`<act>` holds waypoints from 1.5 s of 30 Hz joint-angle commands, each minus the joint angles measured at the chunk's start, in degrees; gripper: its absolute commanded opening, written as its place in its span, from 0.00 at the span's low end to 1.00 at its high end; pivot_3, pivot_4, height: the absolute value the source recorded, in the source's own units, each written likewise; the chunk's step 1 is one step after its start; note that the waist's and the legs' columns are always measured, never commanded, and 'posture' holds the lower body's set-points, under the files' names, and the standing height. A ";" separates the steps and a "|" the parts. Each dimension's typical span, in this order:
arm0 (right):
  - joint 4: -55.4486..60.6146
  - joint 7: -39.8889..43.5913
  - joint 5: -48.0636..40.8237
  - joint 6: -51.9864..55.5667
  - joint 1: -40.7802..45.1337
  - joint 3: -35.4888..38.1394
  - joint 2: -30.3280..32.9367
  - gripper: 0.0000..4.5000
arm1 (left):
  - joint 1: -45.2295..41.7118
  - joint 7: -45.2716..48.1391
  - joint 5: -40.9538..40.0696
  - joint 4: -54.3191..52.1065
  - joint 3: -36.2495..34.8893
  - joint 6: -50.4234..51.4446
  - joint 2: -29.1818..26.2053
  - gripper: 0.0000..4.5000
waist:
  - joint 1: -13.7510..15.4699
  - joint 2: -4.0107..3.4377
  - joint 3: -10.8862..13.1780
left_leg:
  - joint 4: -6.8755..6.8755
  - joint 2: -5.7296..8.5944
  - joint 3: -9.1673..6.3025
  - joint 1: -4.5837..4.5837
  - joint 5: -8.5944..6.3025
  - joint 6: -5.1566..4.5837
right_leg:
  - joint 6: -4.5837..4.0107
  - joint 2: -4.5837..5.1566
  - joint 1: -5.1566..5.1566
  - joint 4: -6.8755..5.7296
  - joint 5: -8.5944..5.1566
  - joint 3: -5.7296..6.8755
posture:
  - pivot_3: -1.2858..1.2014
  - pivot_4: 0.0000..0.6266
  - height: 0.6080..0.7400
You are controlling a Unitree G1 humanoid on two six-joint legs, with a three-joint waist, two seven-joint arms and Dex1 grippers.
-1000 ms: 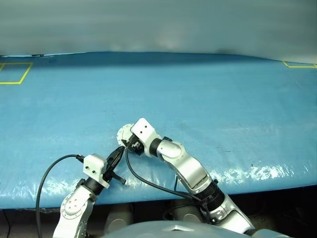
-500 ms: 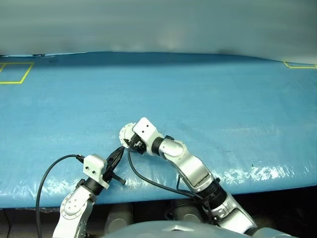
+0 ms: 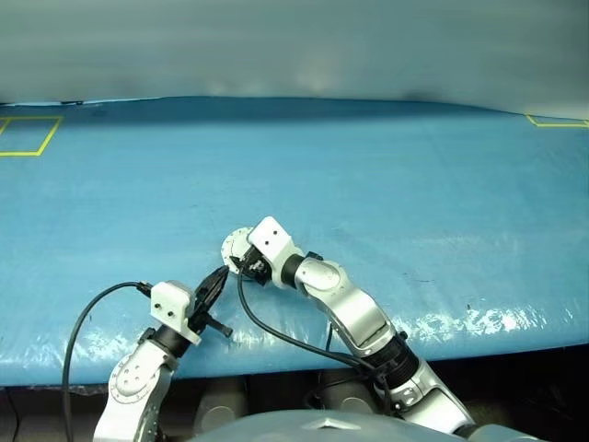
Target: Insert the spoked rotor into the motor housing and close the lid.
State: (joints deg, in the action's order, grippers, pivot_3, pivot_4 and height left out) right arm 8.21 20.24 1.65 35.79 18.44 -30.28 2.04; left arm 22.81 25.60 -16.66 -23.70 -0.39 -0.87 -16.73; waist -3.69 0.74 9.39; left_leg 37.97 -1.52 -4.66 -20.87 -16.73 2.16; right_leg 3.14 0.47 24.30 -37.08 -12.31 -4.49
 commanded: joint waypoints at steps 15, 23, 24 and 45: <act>-0.49 -0.79 0.42 0.60 -0.62 1.30 -0.24 0.68 | -23.22 -3.87 -18.29 5.20 -10.13 32.89 -4.33 0.00 | 0.01 0.04 -0.02 | 0.00 0.03 -0.12 0.06 0.02 0.03 | 0.26 -0.01 -0.13 0.04 0.19 0.08 | 0.52 0.24 1.00; -0.69 -1.23 0.63 0.41 -0.42 1.65 -0.55 0.68 | -30.38 2.52 -24.68 14.77 -9.85 45.48 -7.38 0.00 | -0.11 0.03 -0.02 | -0.01 0.04 -0.23 0.08 0.04 0.07 | 0.25 -0.02 -0.19 0.04 0.19 0.17 | 0.52 0.24 1.00; -0.72 -1.27 0.66 0.41 -0.40 1.70 -0.58 0.68 | -30.57 3.12 -24.52 15.18 -9.67 45.85 -7.81 0.00 | -0.11 0.04 -0.02 | -0.02 0.04 -0.23 0.08 0.04 0.07 | 0.22 -0.01 -0.18 0.04 0.20 0.17 | 0.52 0.24 1.00; -0.50 -1.51 0.72 0.79 -0.44 1.45 -0.52 0.68 | -30.75 8.51 -21.21 15.01 -7.13 43.29 -9.05 0.00 | 0.08 0.03 -0.02 | -0.04 0.04 -0.31 0.10 0.11 0.20 | 0.20 0.01 -0.23 0.06 0.19 0.25 | 0.52 0.24 1.00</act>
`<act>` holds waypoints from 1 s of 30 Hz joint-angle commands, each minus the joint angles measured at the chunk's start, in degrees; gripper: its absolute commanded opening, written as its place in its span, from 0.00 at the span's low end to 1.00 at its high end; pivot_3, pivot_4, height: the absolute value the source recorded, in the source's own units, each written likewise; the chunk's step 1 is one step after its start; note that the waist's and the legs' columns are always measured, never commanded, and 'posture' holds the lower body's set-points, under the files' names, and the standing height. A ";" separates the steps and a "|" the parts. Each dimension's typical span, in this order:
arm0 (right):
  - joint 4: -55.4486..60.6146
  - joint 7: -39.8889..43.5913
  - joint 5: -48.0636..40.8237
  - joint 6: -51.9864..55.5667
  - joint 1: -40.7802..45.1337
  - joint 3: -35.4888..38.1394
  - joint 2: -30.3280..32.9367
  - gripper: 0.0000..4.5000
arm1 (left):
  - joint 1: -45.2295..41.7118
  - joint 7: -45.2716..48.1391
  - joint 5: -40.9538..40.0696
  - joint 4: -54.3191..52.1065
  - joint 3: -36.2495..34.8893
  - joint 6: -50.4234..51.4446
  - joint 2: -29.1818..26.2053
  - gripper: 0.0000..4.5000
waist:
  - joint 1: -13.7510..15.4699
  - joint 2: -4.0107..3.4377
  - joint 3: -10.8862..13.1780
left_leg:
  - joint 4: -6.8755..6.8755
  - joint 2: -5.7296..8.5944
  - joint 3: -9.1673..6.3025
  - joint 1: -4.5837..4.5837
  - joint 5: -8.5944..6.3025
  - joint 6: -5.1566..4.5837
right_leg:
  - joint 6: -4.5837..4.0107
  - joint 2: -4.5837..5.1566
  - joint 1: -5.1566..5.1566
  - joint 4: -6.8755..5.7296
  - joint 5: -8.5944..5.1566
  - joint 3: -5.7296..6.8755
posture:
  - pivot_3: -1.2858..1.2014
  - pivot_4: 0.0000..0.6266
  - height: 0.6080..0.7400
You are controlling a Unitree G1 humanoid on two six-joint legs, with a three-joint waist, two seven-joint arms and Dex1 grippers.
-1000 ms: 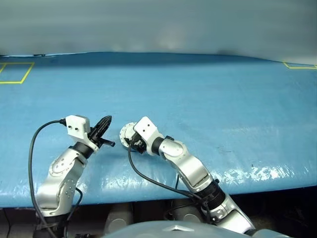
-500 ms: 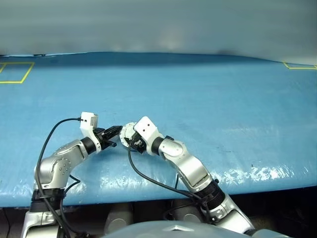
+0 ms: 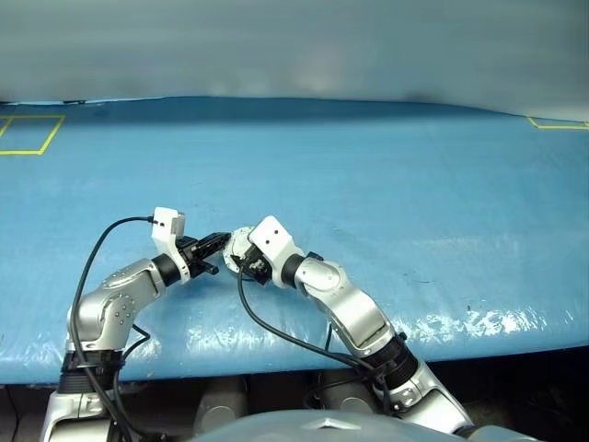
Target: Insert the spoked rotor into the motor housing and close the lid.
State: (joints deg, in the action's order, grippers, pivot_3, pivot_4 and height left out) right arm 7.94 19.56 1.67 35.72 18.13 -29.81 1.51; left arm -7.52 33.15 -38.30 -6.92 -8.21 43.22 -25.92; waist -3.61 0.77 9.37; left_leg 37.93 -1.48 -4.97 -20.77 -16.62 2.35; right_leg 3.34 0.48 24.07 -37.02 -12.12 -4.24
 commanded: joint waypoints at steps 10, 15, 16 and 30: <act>0.20 -1.02 0.79 1.33 -0.21 1.01 0.00 0.68 | 0.04 3.27 3.92 -3.00 5.61 -0.83 -1.52 0.00 | 0.15 0.00 0.00 | -0.01 0.01 -0.01 0.16 0.00 0.00 | 0.01 0.01 -0.20 0.08 -0.01 0.01 | 0.52 0.24 1.00; 0.25 -1.04 0.80 1.53 -0.23 0.95 0.01 0.68 | 0.93 4.78 5.63 -4.62 8.26 -0.65 -3.08 0.00 | 0.16 -0.02 0.00 | -0.05 0.01 -0.01 0.18 0.00 0.00 | 0.00 0.01 -0.20 0.09 -0.02 0.00 | 0.52 0.24 1.00; 0.30 -1.00 0.76 1.57 -0.26 0.94 0.02 0.68 | 0.90 4.52 5.85 -4.53 8.20 -0.50 -2.91 0.00 | 0.19 -0.02 0.00 | -0.06 0.01 -0.01 0.18 0.00 0.00 | 0.00 0.01 -0.21 0.11 -0.02 0.01 | 0.52 0.24 1.00; 14.09 2.05 -5.61 4.64 -9.72 7.78 4.00 0.99 | 0.23 4.04 7.64 -4.35 8.57 -0.64 -2.66 0.00 | 1.48 -0.03 -0.02 | -0.11 0.06 -0.04 0.16 -0.02 -0.03 | -0.01 0.07 -0.25 0.20 -0.06 0.03 | 0.52 0.24 1.00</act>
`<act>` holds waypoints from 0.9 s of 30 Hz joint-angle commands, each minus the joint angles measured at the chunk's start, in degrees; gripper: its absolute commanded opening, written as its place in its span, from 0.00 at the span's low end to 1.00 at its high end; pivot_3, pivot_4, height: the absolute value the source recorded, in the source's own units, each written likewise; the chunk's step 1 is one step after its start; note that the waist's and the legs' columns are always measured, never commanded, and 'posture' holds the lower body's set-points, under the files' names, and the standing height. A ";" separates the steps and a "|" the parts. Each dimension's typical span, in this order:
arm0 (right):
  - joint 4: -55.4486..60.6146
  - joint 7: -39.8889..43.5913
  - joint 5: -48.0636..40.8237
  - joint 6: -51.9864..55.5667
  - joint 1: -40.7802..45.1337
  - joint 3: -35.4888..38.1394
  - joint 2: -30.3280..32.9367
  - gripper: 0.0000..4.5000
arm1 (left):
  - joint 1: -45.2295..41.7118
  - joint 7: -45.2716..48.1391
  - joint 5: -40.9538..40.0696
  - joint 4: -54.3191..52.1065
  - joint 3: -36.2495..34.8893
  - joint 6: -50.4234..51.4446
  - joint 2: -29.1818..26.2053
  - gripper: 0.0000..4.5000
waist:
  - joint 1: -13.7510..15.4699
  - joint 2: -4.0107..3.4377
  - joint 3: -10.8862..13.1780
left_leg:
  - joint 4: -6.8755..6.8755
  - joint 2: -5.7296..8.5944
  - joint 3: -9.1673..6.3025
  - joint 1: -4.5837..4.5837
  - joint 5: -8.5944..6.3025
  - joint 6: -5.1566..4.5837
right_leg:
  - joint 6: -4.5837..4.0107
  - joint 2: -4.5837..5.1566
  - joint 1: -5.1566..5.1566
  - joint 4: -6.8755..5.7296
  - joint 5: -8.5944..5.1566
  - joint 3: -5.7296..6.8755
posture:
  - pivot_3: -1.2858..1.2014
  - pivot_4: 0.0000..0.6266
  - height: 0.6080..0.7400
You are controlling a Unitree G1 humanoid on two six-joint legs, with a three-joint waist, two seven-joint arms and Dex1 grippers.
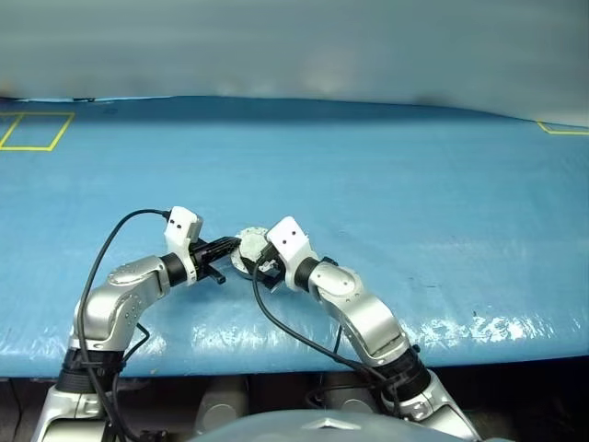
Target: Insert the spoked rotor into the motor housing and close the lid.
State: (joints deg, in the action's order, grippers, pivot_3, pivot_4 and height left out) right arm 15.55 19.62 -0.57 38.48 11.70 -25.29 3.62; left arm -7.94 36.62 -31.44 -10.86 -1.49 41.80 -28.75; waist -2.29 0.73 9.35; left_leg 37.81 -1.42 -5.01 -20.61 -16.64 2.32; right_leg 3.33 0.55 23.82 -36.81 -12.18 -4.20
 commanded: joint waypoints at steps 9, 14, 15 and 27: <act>20.30 4.01 -24.25 13.23 -13.41 17.02 -1.88 0.99 | 0.32 0.62 0.96 -0.38 1.60 0.71 0.19 0.00 | 0.01 -0.09 0.06 | -0.02 -0.07 -0.06 0.00 -0.02 -0.03 | -0.15 -0.06 0.03 -0.07 -0.23 0.06 | 0.52 0.24 1.00; 15.25 -2.52 -29.89 17.46 -12.97 22.91 -10.17 0.99 | 0.33 0.57 1.02 -0.90 1.26 1.04 0.44 0.00 | 0.05 -0.09 0.06 | -0.01 -0.05 -0.02 -0.01 -0.02 -0.02 | -0.23 -0.03 0.02 -0.04 -0.28 0.04 | 0.52 0.24 1.00; 13.71 -3.36 -30.93 17.80 -12.63 23.69 -11.47 0.99 | 0.39 0.52 1.03 -1.00 1.18 1.14 0.42 0.00 | 0.10 -0.09 0.06 | -0.02 -0.04 -0.01 -0.02 -0.02 -0.03 | -0.23 -0.02 0.02 -0.01 -0.28 0.03 | 0.52 0.24 1.00; 2.00 -9.28 -42.68 14.96 -7.76 25.51 -16.27 0.99 | 1.28 -0.43 0.90 -2.26 0.09 2.13 0.27 0.00 | -0.01 -0.19 0.12 | -0.14 -0.04 -0.01 -0.06 -0.03 -0.04 | -0.15 -0.03 0.08 0.01 -0.25 0.04 | 0.52 0.24 1.00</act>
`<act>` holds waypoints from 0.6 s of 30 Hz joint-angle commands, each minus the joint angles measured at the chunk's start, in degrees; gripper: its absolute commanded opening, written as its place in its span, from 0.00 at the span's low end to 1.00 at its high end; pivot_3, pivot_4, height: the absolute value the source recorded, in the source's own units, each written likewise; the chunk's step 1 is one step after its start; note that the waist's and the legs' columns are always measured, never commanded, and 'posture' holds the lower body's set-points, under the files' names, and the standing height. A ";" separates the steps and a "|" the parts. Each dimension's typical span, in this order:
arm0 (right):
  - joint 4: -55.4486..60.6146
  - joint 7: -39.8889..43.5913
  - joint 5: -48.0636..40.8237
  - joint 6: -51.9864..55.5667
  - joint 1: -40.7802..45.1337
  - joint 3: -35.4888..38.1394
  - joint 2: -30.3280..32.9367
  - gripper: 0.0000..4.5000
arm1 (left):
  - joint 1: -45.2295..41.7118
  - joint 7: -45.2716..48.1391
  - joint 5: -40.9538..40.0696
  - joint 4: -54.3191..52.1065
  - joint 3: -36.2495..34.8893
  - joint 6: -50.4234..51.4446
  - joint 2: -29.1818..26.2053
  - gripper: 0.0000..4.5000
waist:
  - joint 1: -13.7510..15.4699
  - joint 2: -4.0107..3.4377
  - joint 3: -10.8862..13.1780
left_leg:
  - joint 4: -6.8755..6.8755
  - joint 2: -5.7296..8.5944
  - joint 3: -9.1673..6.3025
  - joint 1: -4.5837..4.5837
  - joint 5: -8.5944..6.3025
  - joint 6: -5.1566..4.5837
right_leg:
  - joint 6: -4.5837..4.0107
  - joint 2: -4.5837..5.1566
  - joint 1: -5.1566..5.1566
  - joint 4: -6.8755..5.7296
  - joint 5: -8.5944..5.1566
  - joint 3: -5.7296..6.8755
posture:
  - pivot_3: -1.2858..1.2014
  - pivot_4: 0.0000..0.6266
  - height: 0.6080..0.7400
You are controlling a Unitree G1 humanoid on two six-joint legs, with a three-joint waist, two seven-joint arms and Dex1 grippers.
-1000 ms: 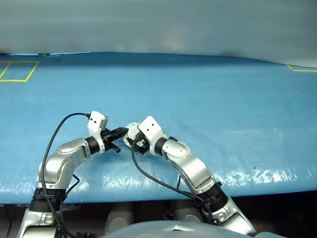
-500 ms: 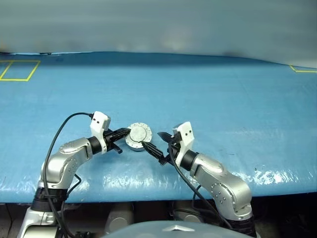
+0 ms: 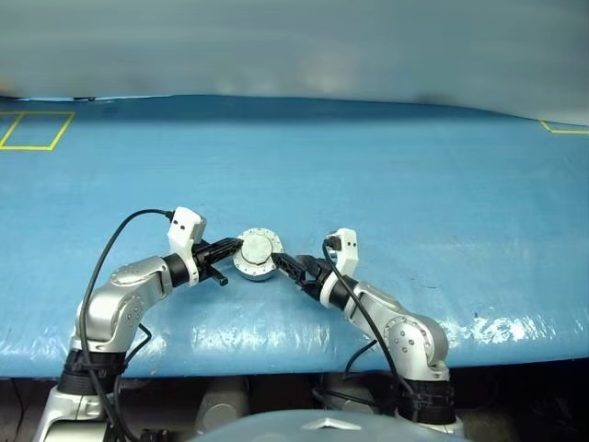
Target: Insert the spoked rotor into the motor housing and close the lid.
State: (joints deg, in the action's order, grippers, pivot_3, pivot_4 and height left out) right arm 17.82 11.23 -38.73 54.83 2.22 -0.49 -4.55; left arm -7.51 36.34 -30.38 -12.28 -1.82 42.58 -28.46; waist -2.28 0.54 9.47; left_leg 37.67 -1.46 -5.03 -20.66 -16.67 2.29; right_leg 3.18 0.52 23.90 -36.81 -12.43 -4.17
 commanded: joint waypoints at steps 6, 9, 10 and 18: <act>-3.25 -3.36 -12.87 -0.79 2.31 0.72 -8.20 0.99 | 1.25 -0.38 -0.10 -0.84 0.21 1.72 0.33 0.00 | -0.13 0.00 0.00 | -0.04 -0.02 -0.01 0.01 0.00 0.00 | 0.01 -0.02 0.01 -0.01 0.00 0.01 | 0.52 0.24 1.00; -5.09 -4.61 -16.46 -0.31 2.63 -0.06 -8.62 0.99 | 1.13 -0.37 -0.02 -0.73 0.28 1.79 0.46 0.00 | -0.14 -0.01 0.00 | -0.05 -0.01 -0.01 0.01 0.00 0.00 | 0.01 -0.01 0.01 0.00 0.00 0.01 | 0.52 0.24 1.00; -6.16 -5.17 -17.97 0.12 2.75 -0.14 -9.15 0.99 | 1.10 -0.39 0.01 -0.70 0.29 1.81 0.50 0.00 | -0.15 -0.01 0.00 | -0.05 -0.02 -0.01 0.01 0.00 0.00 | 0.01 -0.01 0.01 0.00 0.00 0.01 | 0.52 0.24 1.00; -12.26 -10.53 -27.49 0.54 2.88 0.49 -9.53 0.79 | 1.00 -0.45 0.23 -0.83 0.54 1.88 0.60 0.00 | -0.23 0.00 0.00 | -0.05 -0.02 -0.01 0.03 0.00 -0.01 | -0.04 -0.02 0.00 -0.01 -0.03 0.01 | 0.52 0.24 1.00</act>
State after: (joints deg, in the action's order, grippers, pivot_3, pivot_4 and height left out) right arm 6.56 2.05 -62.88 55.38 4.41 -0.44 -4.61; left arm -7.20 36.17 -30.31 -12.74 -2.43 43.38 -28.25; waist -2.51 0.54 9.47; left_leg 37.62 -1.48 -5.04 -20.64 -16.67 2.28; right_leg 3.14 0.51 23.90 -36.81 -12.46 -4.16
